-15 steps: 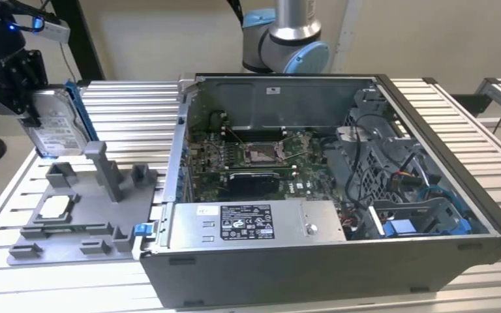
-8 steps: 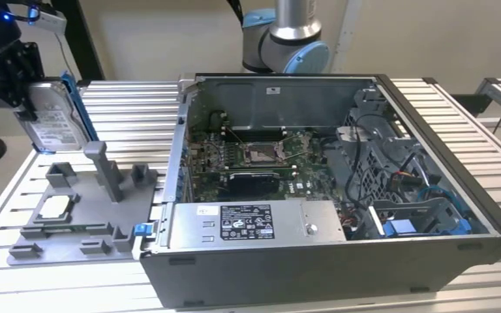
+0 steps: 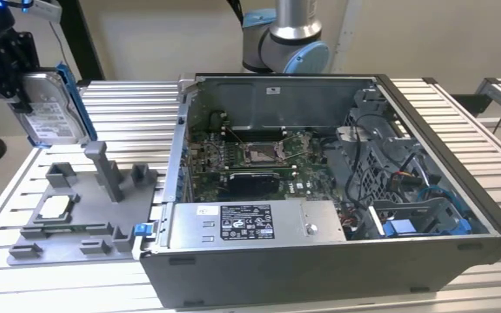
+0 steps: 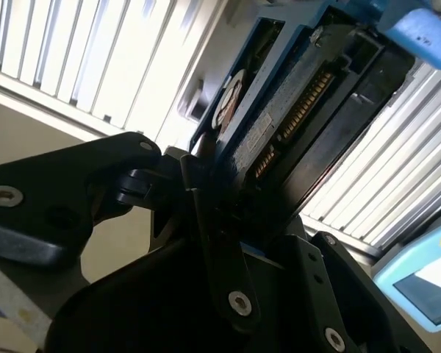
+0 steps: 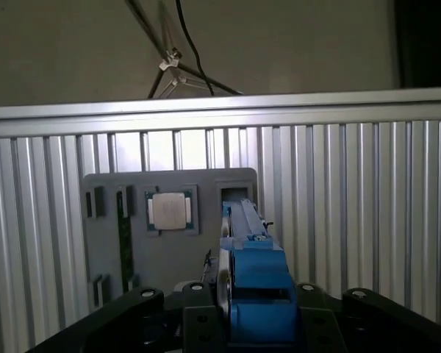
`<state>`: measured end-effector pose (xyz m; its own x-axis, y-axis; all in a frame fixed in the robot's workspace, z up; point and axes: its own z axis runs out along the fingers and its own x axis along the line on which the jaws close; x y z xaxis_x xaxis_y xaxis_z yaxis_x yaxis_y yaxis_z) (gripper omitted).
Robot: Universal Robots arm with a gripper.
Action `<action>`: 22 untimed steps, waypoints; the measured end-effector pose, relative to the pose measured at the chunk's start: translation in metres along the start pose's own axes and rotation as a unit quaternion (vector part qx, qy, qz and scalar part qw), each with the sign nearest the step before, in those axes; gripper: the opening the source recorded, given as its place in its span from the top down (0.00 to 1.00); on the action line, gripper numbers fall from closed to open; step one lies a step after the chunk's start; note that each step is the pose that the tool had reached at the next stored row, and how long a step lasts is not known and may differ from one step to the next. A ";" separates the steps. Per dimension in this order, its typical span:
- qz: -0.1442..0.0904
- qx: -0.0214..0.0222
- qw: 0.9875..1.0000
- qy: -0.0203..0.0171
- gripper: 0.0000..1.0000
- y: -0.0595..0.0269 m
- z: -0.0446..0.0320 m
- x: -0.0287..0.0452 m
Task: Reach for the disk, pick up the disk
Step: 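Pick up the disk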
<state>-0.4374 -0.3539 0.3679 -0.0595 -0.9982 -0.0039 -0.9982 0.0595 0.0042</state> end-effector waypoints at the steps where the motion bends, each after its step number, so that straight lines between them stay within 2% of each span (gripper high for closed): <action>1: 0.000 0.000 1.000 0.000 1.00 0.0000 -0.0018 0.0000; 22: 0.000 0.000 1.000 0.000 1.00 0.0001 -0.0355 -0.0001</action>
<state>-0.4374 -0.3540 0.4034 -0.0594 -0.9982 -0.0039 -0.9982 0.0593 0.0042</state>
